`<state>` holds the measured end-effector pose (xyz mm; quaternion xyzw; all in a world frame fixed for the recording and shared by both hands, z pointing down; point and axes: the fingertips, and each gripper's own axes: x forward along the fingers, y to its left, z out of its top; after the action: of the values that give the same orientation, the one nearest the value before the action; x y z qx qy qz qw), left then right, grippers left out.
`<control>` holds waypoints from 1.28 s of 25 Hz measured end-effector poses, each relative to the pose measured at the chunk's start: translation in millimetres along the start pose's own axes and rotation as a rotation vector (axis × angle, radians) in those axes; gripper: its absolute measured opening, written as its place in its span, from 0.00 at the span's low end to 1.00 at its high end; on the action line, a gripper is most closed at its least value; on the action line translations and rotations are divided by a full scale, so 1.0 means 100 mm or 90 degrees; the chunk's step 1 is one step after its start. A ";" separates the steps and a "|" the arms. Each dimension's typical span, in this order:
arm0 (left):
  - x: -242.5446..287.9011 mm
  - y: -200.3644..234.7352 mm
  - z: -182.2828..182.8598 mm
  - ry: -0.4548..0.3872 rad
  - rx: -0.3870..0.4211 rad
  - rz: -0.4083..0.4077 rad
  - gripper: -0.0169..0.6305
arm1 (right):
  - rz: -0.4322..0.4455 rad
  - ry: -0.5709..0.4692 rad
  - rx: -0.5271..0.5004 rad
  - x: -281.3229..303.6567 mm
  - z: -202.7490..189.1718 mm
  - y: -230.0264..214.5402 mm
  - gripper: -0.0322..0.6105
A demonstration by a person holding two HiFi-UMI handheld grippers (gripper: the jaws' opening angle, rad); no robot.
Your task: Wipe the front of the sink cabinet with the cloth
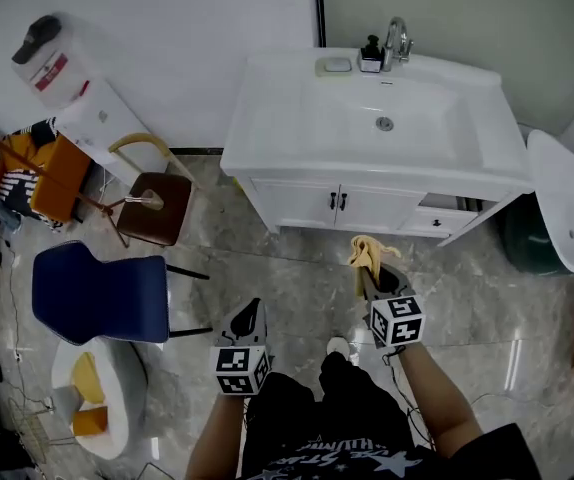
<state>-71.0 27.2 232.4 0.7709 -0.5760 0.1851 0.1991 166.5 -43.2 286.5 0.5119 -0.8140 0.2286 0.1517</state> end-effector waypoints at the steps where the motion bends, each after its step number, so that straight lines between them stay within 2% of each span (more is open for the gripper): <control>1: 0.05 0.07 0.00 0.003 -0.004 0.005 0.05 | 0.003 0.005 -0.003 0.11 0.00 0.01 0.17; 8: 0.49 0.74 -0.04 0.018 0.006 0.012 0.05 | 0.000 0.019 -0.014 0.93 -0.04 0.31 0.17; 15: 1.38 1.63 -0.12 0.011 0.031 -0.034 0.05 | -0.029 -0.018 -0.041 1.97 0.03 0.57 0.17; 19: 1.84 1.96 -0.28 0.006 0.047 -0.072 0.05 | -0.045 -0.050 -0.053 2.55 -0.03 0.74 0.17; 26: 2.30 2.45 -0.77 -0.045 0.022 -0.054 0.05 | 0.008 -0.125 -0.142 3.46 -0.30 1.18 0.17; 32: 2.64 2.74 -0.99 -0.107 0.008 -0.034 0.05 | 0.045 -0.211 -0.147 3.98 -0.35 1.30 0.17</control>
<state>-269.4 -206.7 478.2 0.7999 -0.5690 0.1181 0.1499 -121.1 -280.5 480.0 0.4930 -0.8661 0.0515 0.0652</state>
